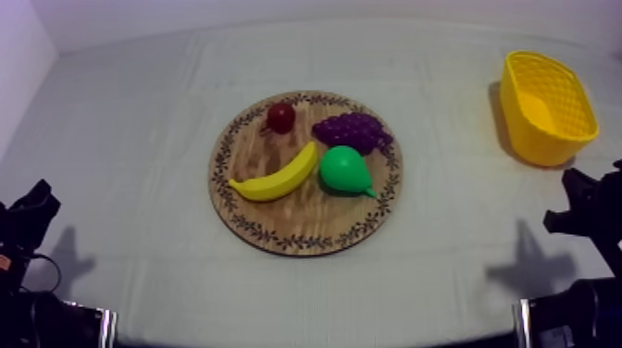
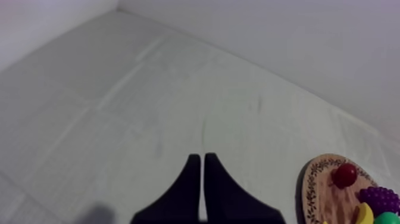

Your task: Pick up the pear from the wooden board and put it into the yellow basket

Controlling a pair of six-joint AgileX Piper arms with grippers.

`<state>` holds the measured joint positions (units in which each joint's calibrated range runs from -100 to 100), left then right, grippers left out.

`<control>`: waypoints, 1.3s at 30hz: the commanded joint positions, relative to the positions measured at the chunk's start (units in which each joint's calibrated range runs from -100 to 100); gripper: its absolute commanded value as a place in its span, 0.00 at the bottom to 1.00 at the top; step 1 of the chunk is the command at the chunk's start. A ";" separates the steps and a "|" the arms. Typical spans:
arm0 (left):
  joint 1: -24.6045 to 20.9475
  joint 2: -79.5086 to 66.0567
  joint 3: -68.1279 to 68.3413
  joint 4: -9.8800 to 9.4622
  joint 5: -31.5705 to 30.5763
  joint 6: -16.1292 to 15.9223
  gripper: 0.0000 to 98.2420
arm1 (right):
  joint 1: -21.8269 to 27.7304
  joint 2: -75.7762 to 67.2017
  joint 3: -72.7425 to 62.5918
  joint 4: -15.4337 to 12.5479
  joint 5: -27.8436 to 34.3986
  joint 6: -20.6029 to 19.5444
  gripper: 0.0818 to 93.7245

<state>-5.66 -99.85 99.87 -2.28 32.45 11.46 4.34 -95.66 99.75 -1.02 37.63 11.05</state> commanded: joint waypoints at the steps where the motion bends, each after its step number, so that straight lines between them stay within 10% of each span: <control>1: -0.02 0.02 0.02 0.00 0.05 -0.01 0.00 | 0.03 -0.01 0.03 0.02 -0.05 0.02 0.00; 39: -0.02 0.02 0.02 0.00 0.05 -0.01 0.00 | -0.12 -0.01 -0.10 -0.05 1.48 -2.64 0.00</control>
<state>-5.66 -99.85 99.87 -2.28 32.45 11.46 4.26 -95.66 99.69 -1.02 38.69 7.77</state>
